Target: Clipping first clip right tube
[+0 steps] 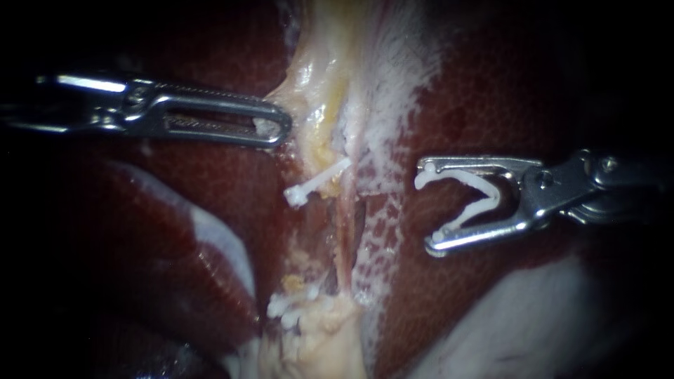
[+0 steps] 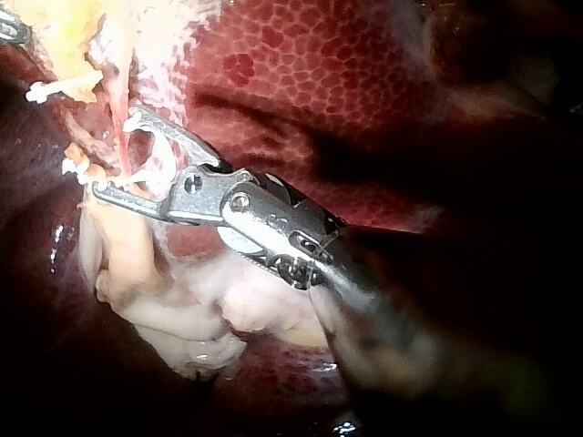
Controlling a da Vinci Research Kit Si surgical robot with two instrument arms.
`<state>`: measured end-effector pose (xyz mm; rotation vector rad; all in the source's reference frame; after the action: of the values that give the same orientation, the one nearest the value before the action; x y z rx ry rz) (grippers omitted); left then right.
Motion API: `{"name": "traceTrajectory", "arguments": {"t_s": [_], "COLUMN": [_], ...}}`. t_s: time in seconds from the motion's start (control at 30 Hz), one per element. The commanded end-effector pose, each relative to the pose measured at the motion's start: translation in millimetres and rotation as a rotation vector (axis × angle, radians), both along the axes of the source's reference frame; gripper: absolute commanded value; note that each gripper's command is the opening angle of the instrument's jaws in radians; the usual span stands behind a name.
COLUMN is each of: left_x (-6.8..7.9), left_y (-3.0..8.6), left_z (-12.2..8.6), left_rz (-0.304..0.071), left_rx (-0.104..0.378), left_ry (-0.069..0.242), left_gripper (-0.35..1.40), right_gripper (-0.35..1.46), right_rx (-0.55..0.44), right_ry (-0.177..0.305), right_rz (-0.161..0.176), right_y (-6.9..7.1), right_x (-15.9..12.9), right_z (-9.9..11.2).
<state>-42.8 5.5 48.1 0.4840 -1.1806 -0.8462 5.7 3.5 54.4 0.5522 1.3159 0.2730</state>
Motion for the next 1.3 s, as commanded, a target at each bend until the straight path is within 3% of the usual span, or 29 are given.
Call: {"name": "traceTrajectory", "arguments": {"t_s": [0.03, 0.2, 0.33, 0.6, 0.8, 0.97, 1.3], "left_x": [0.0, 0.1, 0.6, 4.1, 6.3, 6.4, 6.3], "left_y": [0.0, 0.0, 0.4, 2.9, 4.2, 4.0, 3.7], "left_z": [0.0, 0.0, -0.4, -2.9, -4.6, -5.1, -5.7], "left_rz": [0.0, 0.001, 0.003, -0.018, -0.038, -0.04, -0.042], "left_rx": [0.0, 0.0, 0.004, 0.018, 0.008, 0.002, 0.002], "left_ry": [0.0, 0.0, -0.003, 0.009, 0.014, 0.014, 0.016], "left_gripper": [-0.35, -0.35, -0.35, -0.35, -0.35, -0.35, -0.35], "right_gripper": [0.6, 0.6, 0.6, 0.6, 0.6, 0.6, 0.6], "right_rx": [0.0, -0.004, -0.014, 0.045, 0.083, 0.097, 0.107], "right_ry": [0.0, -0.001, -0.001, 0.0, 0.0, -0.001, -0.005], "right_rz": [0.0, 0.001, 0.001, -0.028, -0.05, -0.059, -0.074], "right_y": [0.0, -0.4, -1.8, -5.1, -6.5, -6.9, -6.0], "right_x": [0.0, 0.2, 0.9, 3.3, 5.7, 7.4, 9.3], "right_z": [0.0, 0.3, 1.4, 4.1, 6.1, 7.4, 9.8]}}
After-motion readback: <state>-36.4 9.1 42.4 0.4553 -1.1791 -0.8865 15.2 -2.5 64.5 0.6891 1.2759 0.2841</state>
